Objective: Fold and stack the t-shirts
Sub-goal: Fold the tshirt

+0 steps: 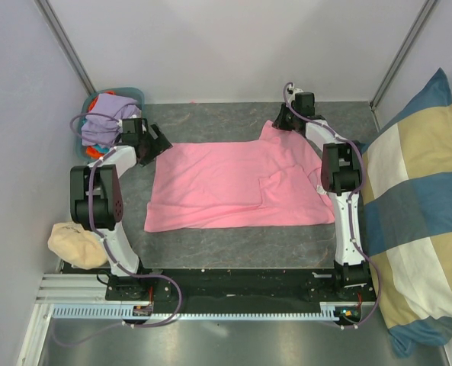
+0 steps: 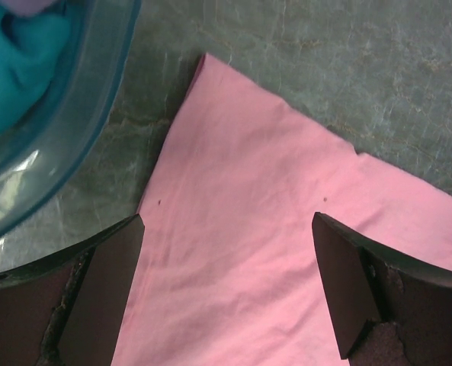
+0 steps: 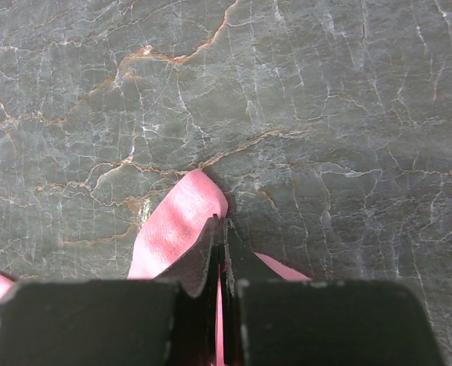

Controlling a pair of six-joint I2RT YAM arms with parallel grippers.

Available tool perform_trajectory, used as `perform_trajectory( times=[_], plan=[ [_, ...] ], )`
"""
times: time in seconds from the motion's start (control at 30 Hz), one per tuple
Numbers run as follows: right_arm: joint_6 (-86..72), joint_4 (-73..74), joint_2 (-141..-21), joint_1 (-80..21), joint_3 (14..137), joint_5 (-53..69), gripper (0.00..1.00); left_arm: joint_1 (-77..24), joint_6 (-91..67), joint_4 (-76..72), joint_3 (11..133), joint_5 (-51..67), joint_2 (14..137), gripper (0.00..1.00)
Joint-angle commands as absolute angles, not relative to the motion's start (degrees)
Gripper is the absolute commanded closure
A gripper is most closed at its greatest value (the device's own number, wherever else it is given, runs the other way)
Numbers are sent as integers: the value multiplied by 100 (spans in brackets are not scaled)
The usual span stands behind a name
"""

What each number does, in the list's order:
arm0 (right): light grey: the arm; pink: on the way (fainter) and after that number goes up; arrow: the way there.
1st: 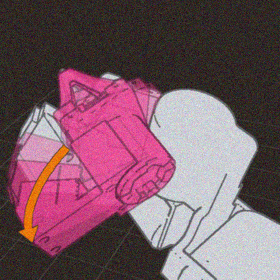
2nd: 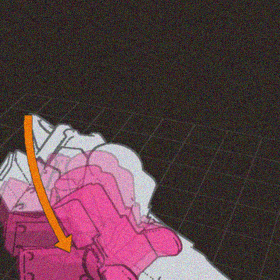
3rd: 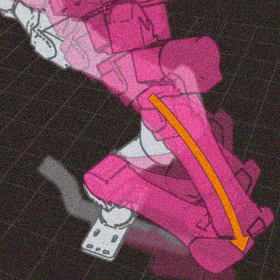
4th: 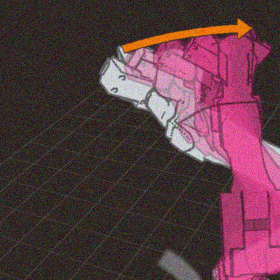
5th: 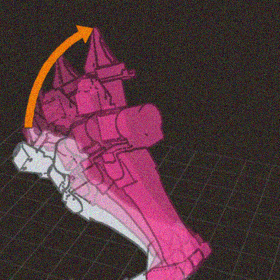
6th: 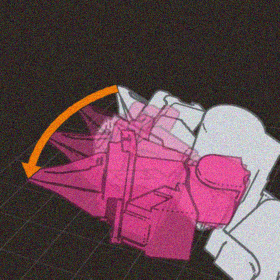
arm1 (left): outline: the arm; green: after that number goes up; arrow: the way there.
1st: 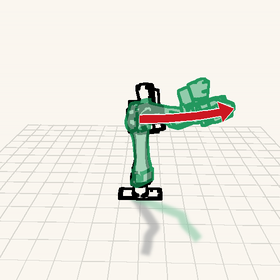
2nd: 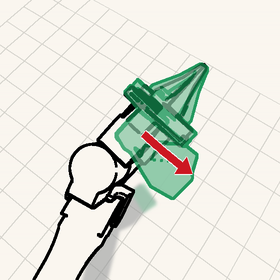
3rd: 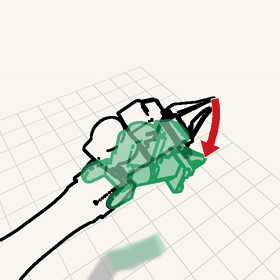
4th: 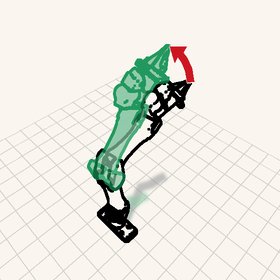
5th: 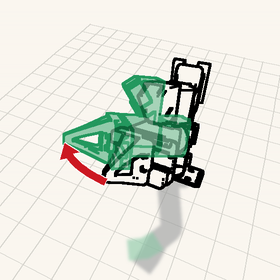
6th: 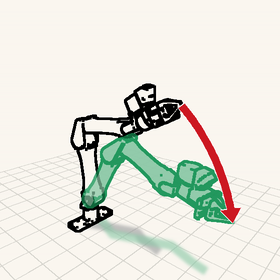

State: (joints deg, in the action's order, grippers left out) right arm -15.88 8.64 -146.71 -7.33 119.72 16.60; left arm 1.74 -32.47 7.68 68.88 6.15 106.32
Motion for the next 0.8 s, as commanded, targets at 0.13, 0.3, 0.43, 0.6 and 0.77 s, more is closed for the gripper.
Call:
perform_trajectory(
  times=[0.13,0.3,0.43,0.6,0.77],
  plan=[
    [-1582,809,-14361,-738,11865,1679,100,167,-2734,914,7962,475,11425,8],
    [-1556,809,-14309,-747,11839,1722,100,167,-2654,1037,8375,378,11742,13],
    [-1564,817,-14291,-747,11839,1749,100,176,-2435,1204,8665,19,11935,14],
    [-1582,826,-14265,-738,11821,1784,100,185,-2434,1511,9131,-246,12190,16],
    [-1564,835,-14221,-738,11751,1784,100,185,-2285,2231,9693,-676,12506,18]
  ],
)
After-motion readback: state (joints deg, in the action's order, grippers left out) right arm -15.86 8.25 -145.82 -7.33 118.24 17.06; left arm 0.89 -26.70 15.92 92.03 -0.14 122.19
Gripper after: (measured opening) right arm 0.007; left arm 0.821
